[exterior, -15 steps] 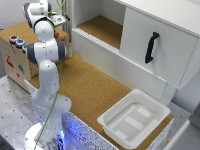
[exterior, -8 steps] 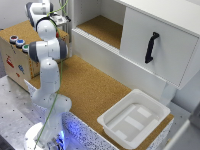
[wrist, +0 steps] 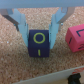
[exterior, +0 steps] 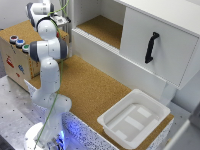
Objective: Grasp the purple block, then rotate it right
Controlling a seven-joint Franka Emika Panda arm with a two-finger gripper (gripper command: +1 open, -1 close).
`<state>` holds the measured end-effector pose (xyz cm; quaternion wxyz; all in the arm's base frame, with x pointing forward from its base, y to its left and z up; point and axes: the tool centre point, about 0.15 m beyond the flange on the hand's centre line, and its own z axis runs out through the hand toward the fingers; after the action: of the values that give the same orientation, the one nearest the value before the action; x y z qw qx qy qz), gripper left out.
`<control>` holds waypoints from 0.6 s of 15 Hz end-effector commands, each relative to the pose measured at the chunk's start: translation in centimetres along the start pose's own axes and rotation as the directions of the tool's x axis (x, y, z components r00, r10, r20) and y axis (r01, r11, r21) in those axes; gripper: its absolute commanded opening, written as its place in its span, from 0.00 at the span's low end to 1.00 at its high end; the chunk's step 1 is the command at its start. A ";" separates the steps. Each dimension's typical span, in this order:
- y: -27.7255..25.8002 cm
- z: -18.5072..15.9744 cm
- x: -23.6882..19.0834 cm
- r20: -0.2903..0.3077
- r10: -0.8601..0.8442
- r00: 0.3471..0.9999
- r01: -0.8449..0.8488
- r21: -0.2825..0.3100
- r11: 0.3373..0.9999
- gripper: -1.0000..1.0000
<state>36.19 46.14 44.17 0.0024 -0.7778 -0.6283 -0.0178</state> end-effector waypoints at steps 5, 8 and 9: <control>0.0 -5.1 -0.7 0.088 0.194 0.977 -0.190 -0.052 0.981 0.00; 1.3 -5.5 -1.7 0.038 0.319 0.947 -0.317 -0.051 0.947 0.00; 1.7 -5.6 -2.0 0.027 0.362 0.932 -0.360 -0.050 0.931 0.00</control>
<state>35.81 44.73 48.03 -0.0152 -0.8429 -0.5371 -0.0276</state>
